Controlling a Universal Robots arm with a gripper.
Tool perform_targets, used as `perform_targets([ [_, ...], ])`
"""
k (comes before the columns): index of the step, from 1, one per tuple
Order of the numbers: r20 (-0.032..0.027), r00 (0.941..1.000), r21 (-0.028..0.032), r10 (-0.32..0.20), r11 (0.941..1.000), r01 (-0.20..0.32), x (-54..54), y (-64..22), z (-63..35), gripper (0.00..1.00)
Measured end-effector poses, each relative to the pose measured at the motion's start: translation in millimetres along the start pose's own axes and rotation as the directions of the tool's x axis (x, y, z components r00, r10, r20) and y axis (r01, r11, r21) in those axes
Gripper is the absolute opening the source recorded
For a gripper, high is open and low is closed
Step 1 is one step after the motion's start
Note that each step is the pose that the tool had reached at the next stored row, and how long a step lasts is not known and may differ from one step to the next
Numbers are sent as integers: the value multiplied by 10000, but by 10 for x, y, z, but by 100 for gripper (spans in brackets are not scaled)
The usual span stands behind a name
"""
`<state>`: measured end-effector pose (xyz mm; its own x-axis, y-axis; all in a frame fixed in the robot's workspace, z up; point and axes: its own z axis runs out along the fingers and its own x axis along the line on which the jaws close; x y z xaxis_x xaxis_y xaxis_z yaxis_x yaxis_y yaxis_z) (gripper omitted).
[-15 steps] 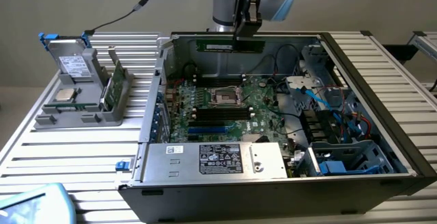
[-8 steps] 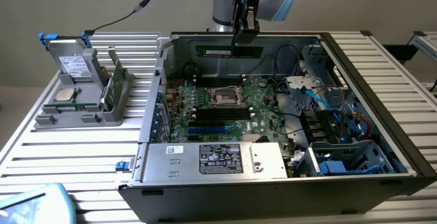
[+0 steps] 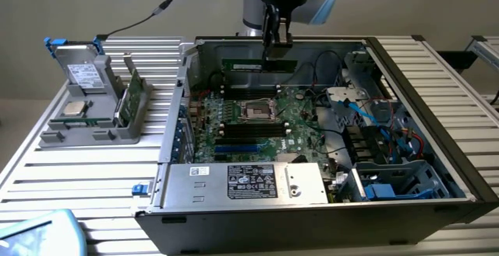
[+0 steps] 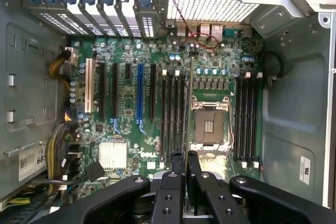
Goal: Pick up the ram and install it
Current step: 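Insert the ram into the slot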
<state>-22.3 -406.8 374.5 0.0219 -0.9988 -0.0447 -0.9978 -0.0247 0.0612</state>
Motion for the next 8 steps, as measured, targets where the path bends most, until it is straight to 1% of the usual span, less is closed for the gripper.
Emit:
perform_targets([
  [2, -7, 9999, -5, -124, 9999, 124, -2, -2, 37, 14],
  [4, -22, 9994, -17, -352, 9994, 352, -6, -5, 74, 14],
  [8, -48, 9966, -38, -818, 9966, 818, -11, -12, 148, 14],
])
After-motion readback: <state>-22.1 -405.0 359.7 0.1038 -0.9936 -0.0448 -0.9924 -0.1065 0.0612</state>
